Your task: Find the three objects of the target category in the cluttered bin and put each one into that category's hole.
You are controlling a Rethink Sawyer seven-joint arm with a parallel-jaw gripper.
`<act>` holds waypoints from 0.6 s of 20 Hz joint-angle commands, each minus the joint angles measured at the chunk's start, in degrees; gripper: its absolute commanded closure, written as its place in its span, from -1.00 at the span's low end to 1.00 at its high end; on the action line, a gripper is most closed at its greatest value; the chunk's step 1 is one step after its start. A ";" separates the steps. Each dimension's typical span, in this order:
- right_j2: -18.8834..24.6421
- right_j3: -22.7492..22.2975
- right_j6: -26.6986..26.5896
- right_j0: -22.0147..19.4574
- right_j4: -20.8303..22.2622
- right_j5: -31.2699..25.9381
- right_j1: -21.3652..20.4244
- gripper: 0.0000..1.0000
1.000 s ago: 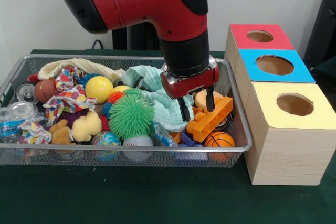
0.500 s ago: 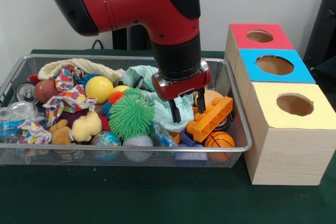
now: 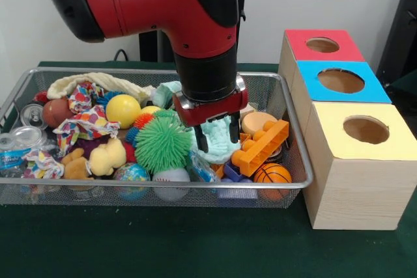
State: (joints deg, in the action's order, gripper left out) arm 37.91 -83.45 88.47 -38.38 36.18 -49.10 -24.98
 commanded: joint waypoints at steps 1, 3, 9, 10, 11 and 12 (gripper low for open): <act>2.97 7.11 -25.79 -1.82 5.24 -4.89 2.79 -1.00; 3.45 7.59 -26.67 -2.07 5.01 -5.32 2.58 -1.00; 3.46 10.49 -27.21 -1.34 3.82 -7.97 2.53 -1.00; 3.32 10.86 -27.05 -1.23 3.59 -8.49 2.39 -1.00; 3.35 11.24 -27.23 -1.12 3.49 -8.82 2.45 -1.00; 3.32 11.50 -27.49 -1.06 3.33 -9.45 2.29 -1.00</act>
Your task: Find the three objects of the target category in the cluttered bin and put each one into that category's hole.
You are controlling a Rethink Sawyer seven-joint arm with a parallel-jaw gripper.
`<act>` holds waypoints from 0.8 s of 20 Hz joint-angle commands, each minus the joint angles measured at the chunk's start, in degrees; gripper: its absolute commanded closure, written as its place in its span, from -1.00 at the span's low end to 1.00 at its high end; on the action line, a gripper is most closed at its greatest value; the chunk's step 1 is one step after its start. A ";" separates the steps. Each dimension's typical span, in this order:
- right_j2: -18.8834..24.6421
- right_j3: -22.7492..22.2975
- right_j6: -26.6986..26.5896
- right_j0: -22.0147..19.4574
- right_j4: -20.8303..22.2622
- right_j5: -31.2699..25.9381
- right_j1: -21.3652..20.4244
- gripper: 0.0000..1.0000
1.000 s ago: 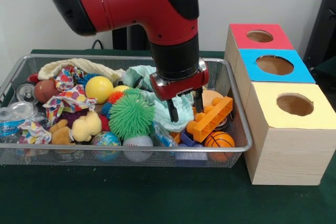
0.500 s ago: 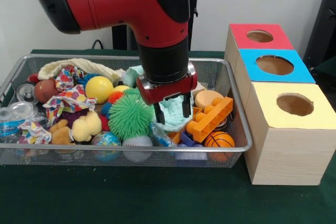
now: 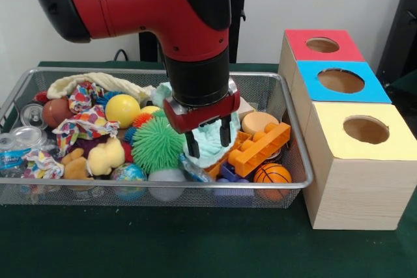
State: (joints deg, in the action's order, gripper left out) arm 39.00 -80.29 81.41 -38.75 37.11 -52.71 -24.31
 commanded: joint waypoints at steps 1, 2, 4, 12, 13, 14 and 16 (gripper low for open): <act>2.28 8.54 -20.51 -0.66 2.25 -6.15 1.55 -1.00; 2.23 8.72 -20.49 -0.62 2.04 -6.78 1.31 -1.00; 2.08 8.94 -20.20 -0.53 1.71 -7.80 0.85 -1.00; 1.14 5.20 -16.80 -0.42 -0.37 -12.25 -4.20 -1.00; 1.10 4.66 -16.25 -0.35 -0.67 -12.62 -4.83 -1.00; 0.96 4.14 -15.45 -0.13 -1.07 -13.29 -5.55 -1.00; 0.62 3.02 -13.57 0.30 -2.04 -14.71 -7.04 -1.00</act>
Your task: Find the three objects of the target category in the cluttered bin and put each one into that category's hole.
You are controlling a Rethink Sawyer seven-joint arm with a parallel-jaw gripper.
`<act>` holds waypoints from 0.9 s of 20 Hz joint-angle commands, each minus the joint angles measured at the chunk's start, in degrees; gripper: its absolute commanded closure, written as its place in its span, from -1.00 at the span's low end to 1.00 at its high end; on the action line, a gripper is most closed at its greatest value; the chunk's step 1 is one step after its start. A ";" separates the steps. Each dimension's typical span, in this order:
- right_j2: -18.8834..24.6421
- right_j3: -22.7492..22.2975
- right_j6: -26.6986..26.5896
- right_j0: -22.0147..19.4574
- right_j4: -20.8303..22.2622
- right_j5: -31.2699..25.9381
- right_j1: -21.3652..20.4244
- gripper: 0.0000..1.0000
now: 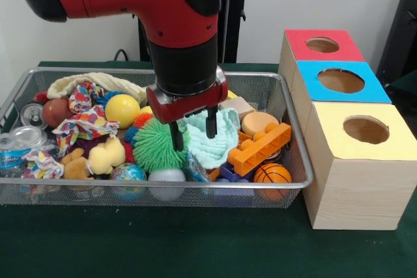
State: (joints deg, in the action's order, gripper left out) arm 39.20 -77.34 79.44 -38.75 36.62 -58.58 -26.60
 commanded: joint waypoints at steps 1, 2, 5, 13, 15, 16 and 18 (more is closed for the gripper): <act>0.36 0.05 -11.15 0.55 -1.81 -9.29 -4.96 -1.00; 0.23 -0.19 -10.60 0.76 -2.01 -9.61 -5.40 -1.00; -0.09 0.40 -9.55 1.43 -1.91 -9.21 -4.99 -1.00; -0.74 4.02 -10.23 1.62 0.99 -2.41 1.87 -1.00; -0.71 4.32 -10.58 1.48 1.30 -1.34 2.85 -1.00; -0.67 4.50 -10.79 1.41 1.46 -0.88 3.34 -1.00; -0.70 4.70 -10.90 1.26 1.87 0.16 4.14 -1.00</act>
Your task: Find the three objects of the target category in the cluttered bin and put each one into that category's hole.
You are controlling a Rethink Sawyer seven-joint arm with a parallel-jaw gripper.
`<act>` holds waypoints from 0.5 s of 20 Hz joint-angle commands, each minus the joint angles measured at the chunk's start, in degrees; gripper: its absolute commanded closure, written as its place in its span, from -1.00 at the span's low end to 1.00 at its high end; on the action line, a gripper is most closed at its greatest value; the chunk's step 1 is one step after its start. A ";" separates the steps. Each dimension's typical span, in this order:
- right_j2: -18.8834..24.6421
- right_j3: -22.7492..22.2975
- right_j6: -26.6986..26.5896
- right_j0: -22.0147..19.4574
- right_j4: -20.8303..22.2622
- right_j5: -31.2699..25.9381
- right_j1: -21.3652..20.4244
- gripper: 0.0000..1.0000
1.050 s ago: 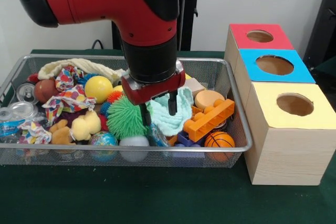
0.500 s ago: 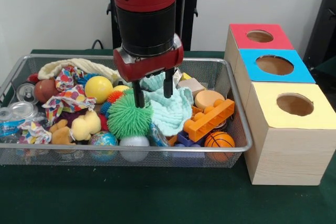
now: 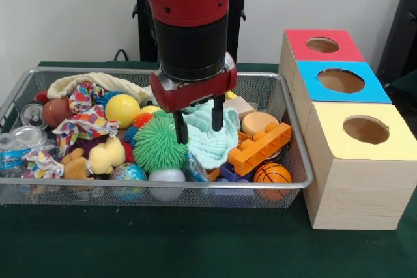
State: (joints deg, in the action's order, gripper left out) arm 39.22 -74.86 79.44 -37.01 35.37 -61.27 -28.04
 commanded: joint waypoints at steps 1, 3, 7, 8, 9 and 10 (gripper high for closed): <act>-0.74 2.26 -11.03 -0.57 3.37 3.30 5.89 -1.00; -0.80 2.88 -11.51 -0.61 4.08 4.23 7.06 -1.00; -1.21 3.49 -11.23 -0.63 4.76 5.28 8.32 -1.00; -1.28 3.56 -11.01 -0.66 4.79 5.52 8.44 -1.00; -1.39 3.61 -10.86 -0.66 4.84 5.61 8.52 -1.00; -1.35 3.72 -10.96 -0.69 4.93 5.85 8.68 -1.00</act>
State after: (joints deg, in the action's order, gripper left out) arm 39.20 -73.60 79.44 -37.01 35.98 -59.32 -22.90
